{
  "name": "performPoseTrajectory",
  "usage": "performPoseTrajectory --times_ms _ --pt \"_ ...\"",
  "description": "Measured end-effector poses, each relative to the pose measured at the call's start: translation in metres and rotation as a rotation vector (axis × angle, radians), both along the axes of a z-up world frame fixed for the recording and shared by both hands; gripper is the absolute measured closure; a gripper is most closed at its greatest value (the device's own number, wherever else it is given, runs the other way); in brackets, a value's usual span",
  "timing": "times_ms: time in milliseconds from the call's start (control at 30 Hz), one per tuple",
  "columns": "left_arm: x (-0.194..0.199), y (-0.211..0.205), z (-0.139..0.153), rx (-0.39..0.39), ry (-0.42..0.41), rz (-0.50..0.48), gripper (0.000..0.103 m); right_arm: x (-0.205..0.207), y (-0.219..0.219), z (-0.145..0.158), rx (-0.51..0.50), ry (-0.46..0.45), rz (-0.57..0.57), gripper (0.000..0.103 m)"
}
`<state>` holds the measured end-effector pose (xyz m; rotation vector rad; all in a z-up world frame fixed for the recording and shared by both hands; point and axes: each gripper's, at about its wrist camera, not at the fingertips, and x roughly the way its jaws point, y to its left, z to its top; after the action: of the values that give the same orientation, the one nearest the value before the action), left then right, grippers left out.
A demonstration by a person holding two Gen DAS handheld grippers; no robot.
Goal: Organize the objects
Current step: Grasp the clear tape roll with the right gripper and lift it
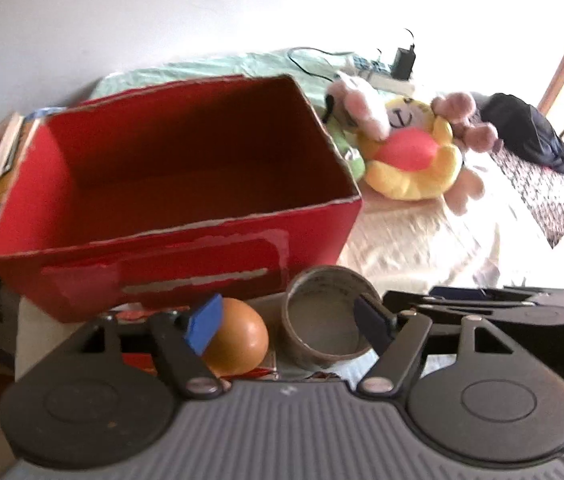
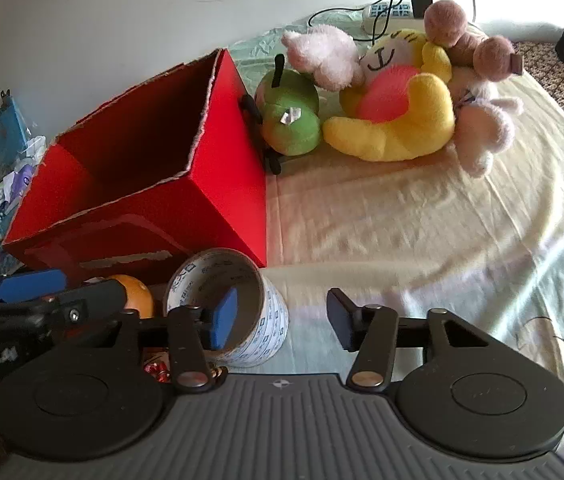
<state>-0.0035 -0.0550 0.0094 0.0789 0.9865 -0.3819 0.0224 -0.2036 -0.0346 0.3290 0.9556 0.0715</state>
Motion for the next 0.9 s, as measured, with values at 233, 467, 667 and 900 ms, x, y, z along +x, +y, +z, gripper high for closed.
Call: performPoseTrajectory --times_ms 233,467,667,900 --pt "0.018 -0.007 -0.02 -0.01 0.061 -0.059 0.045 0.014 0.005 -0.015 -0.006 0.019 0.035 0.057" --pt "0.032 -0.014 -0.029 -0.015 0.084 -0.107 0.055 0.024 0.006 -0.027 0.012 0.057 0.03 0.067" --pt "0.05 -0.014 -0.046 -0.062 0.181 -0.107 0.06 0.023 0.005 -0.027 0.033 0.048 0.036 0.093" --pt "0.052 -0.026 -0.052 -0.1 0.222 -0.152 0.074 0.016 -0.004 -0.024 0.02 0.057 -0.016 0.097"
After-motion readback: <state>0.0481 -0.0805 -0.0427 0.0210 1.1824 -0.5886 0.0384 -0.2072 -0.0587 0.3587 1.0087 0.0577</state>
